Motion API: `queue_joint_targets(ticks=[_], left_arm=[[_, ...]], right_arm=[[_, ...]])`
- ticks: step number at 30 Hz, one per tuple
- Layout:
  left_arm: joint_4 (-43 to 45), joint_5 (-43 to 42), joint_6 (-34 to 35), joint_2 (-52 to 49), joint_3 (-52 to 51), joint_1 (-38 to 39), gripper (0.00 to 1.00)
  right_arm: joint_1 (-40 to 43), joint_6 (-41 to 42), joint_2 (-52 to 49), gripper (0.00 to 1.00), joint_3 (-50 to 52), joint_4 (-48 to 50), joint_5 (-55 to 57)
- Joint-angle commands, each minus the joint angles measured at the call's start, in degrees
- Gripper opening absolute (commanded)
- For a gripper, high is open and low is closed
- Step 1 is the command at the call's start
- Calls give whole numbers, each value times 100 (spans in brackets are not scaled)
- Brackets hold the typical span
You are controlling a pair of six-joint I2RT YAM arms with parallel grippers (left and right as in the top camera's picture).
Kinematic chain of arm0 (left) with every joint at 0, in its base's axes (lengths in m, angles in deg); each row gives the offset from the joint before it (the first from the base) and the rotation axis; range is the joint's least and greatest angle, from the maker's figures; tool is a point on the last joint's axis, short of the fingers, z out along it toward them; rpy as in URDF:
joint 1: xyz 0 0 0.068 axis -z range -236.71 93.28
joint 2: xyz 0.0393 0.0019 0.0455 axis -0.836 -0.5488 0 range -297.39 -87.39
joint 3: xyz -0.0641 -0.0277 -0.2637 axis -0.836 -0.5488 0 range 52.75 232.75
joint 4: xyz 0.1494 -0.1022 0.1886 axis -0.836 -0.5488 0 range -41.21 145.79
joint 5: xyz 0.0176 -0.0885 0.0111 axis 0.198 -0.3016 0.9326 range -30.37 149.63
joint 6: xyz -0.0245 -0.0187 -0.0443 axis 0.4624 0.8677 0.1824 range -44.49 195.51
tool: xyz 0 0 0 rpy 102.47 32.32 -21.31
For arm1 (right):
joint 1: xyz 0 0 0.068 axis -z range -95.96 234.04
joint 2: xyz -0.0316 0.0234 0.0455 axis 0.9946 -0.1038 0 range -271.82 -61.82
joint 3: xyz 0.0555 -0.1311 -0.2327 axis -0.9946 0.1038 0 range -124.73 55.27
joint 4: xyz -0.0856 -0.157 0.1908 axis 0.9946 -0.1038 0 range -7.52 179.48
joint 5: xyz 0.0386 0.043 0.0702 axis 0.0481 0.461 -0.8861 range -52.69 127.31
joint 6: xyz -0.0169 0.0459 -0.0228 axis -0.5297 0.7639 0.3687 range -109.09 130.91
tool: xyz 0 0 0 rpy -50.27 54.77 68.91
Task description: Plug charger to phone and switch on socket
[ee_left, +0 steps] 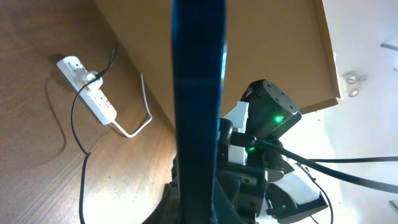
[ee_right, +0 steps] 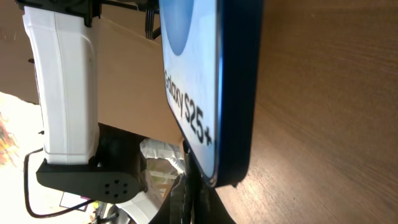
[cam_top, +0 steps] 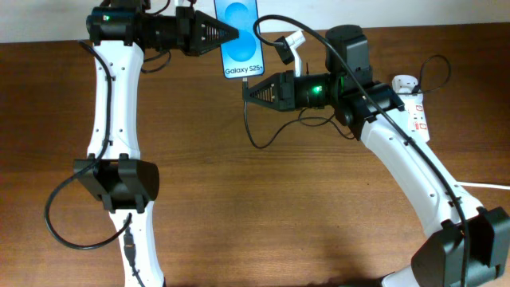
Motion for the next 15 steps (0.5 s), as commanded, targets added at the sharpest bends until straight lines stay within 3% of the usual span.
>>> queue_joint_targets(ticks=[1,15], left_arm=[[-7,-317,-109,46,48,11,0],[-4,-315,-177,46,48,13,0]], right_arm=[[-28,7,-63,4,-85,20,103],[-35,50,-63,4,-85,103,37]])
